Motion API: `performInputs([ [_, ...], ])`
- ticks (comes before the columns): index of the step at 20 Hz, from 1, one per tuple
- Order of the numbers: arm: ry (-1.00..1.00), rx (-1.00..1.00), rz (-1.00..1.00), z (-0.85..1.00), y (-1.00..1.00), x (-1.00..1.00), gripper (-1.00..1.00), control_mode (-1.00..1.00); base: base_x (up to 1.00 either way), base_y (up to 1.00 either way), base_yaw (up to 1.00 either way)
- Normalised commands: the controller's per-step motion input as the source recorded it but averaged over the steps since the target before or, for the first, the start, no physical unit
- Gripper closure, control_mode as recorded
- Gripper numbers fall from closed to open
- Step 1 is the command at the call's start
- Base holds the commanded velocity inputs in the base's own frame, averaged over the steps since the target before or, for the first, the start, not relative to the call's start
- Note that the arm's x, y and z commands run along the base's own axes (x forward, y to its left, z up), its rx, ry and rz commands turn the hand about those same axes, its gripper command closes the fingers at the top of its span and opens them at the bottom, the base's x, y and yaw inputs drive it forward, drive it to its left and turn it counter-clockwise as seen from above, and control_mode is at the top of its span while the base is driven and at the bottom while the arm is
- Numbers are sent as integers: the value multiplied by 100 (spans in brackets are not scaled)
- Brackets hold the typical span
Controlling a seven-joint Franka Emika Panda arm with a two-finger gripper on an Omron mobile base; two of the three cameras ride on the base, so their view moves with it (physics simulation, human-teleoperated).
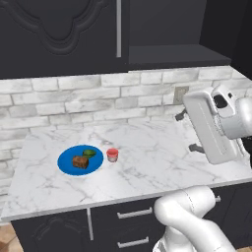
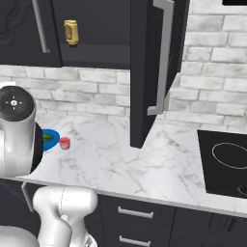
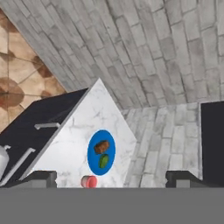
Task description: Pick the avocado and bread from the counter and place them on the plate. Then pick the jam from the cabinet and place it next to the plate. Lastly close the cabinet door.
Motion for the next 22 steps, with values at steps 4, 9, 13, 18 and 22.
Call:
performInputs([
  [4,-2,-4,1,-14,-13,-44,-100,-100,0,0,0],
  [9,-11,0,0,-3,-18,-46,-100,-100,0,0,0],
  [13,-8,0,0,-6,-19,-36,-100,-100,0,0,0],
  [18,-1,0,0,-12,-29,-21,-100,-100,0,0,0],
  [22,0,0,0,-14,-39,-16,-100,-100,0,0,0],
])
